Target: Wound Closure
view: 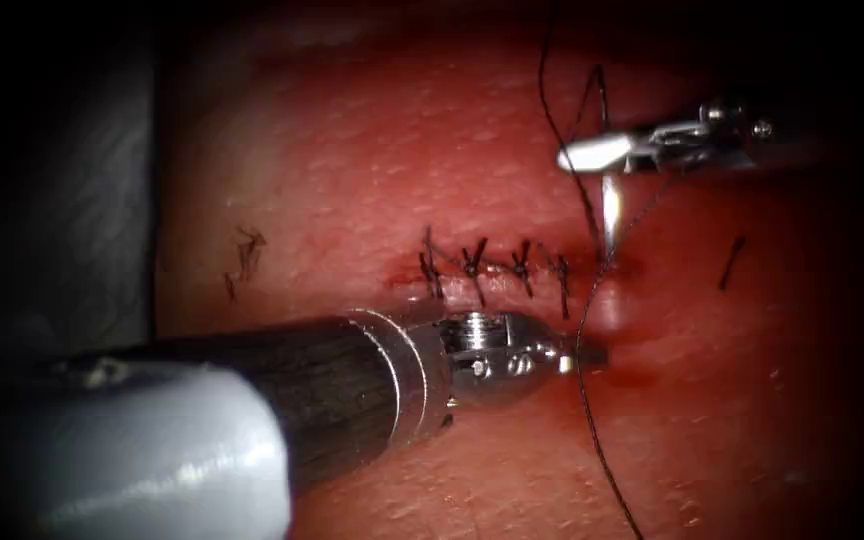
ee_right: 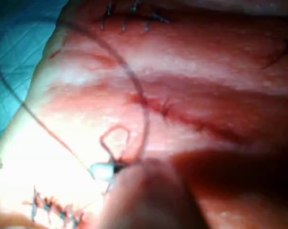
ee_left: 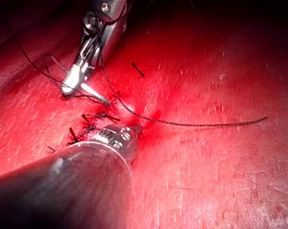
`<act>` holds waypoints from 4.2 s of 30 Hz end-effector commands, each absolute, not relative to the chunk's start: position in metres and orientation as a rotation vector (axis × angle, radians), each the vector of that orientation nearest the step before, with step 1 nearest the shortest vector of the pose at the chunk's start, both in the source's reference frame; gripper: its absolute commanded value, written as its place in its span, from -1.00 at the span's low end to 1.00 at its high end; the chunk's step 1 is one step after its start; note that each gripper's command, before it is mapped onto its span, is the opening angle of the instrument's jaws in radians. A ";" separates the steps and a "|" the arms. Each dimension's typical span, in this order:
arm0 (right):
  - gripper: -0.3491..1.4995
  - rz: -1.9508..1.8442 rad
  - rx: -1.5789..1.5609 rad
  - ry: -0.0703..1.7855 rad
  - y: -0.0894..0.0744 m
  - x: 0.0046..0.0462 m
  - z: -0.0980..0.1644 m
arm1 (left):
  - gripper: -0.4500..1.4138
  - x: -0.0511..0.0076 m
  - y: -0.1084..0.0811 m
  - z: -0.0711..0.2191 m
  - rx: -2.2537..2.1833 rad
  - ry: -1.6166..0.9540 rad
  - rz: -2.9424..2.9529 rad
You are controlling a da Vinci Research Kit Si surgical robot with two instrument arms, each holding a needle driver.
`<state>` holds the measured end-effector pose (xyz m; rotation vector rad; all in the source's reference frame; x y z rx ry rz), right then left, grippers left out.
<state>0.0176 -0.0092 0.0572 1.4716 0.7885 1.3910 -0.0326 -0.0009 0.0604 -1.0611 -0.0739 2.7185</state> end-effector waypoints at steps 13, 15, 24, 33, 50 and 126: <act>-1.00 1.383 1.526 0.727 -0.012 0.0184 0.057 | -0.71 -0.0331 -0.001 0.061 -1.064 -0.078 2.718; -1.00 1.379 1.526 0.724 -0.012 0.0184 0.058 | -0.71 -0.0331 -0.001 0.061 -1.060 -0.075 2.719; 0.74 1.275 1.332 1.099 -0.008 0.0174 0.057 | -0.71 -0.0330 -0.001 0.059 -1.071 -0.070 2.745; 0.72 1.234 1.235 1.139 -0.006 0.0129 0.056 | -0.64 -0.0319 -0.001 0.057 -1.269 0.220 2.737; 0.52 1.228 1.210 1.149 -0.006 0.0095 0.057 | -0.53 -0.0324 -0.001 0.057 -1.427 0.330 2.700; 0.14 0.692 0.663 1.109 -0.019 0.0137 0.047 | -1.00 -0.0267 -0.005 0.038 -1.740 -0.221 2.306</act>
